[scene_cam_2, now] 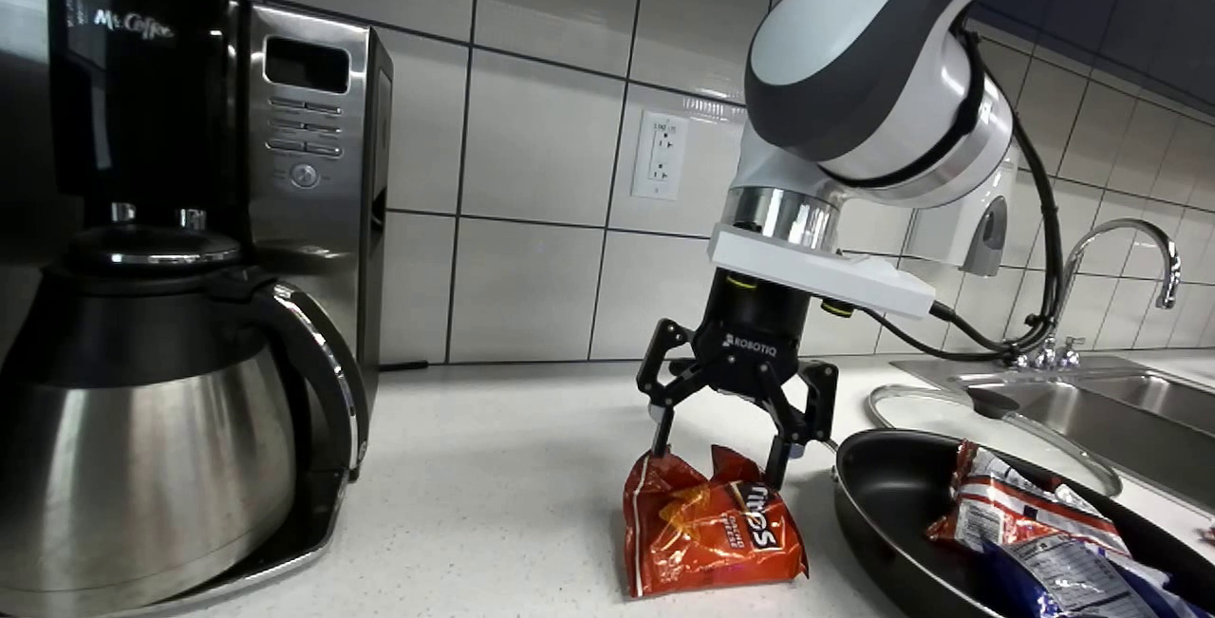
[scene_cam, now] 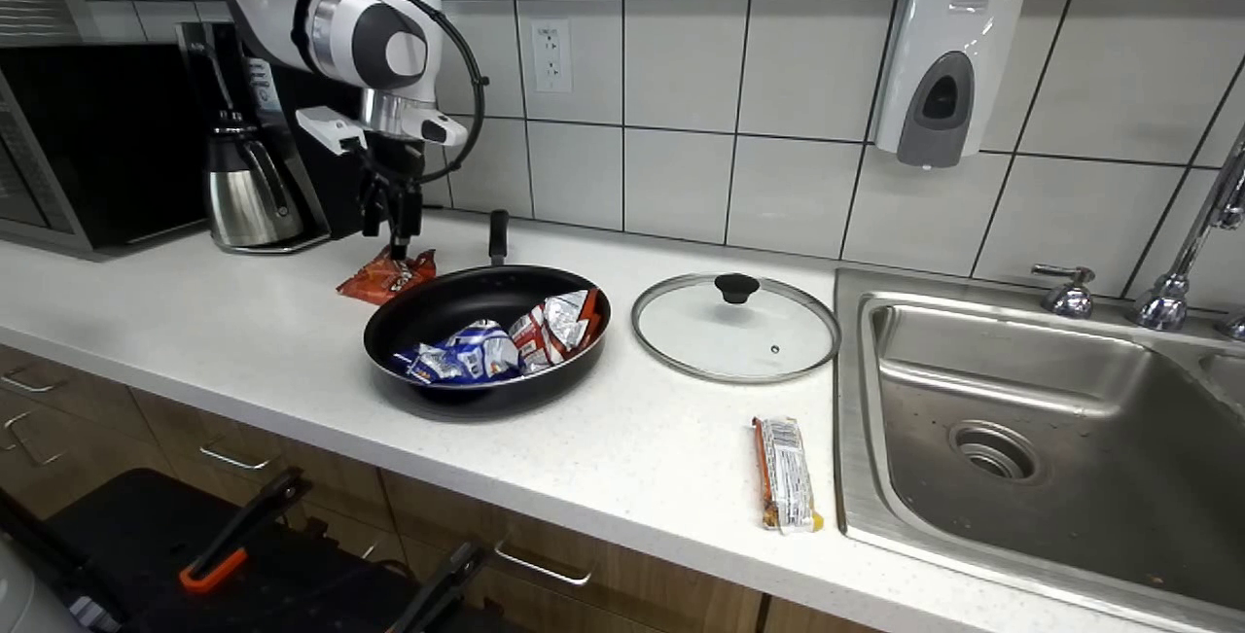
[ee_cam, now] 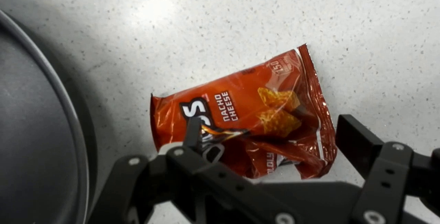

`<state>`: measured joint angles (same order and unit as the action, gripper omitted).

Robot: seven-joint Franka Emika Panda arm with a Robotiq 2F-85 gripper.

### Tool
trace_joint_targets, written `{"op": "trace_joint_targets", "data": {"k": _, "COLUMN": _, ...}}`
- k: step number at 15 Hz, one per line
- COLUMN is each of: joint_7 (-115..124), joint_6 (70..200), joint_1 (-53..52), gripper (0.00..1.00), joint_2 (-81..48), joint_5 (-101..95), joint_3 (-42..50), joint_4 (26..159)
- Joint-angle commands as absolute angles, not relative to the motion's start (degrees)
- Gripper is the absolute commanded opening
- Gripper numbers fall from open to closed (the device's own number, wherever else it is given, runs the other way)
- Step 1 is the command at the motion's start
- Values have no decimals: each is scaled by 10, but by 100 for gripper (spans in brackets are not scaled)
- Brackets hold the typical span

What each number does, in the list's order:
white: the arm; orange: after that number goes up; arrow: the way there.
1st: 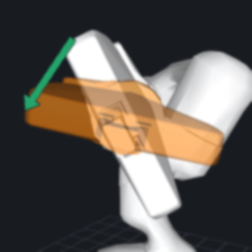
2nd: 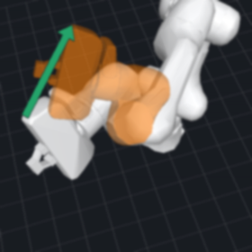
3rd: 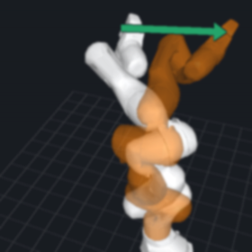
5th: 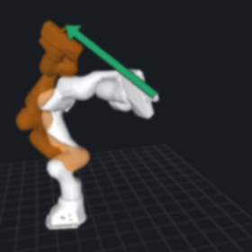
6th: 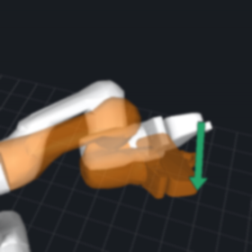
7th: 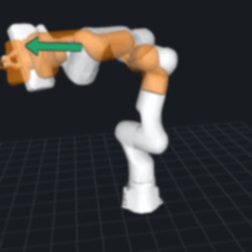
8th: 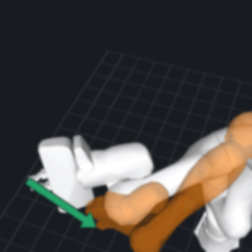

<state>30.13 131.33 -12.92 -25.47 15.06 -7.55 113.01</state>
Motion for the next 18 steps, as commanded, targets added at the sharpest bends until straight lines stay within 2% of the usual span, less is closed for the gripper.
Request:
{"op": "trace_joint_targets", "data": {"k": 1, "joint_7": 314, "joint_6": 1305, "joint_1": -130, "gripper": 100, "joint_2": -234, "joint_5": 173, "joint_3": -72, "joint_4": 1155}}
{"op": "trace_joint_targets", "data": {"k": 18, "joint_7": 307, "joint_6": 1318, "joint_1": -128, "gripper": 100, "joint_2": -272, "joint_5": 171, "joint_3": -54, "joint_4": 1142}}
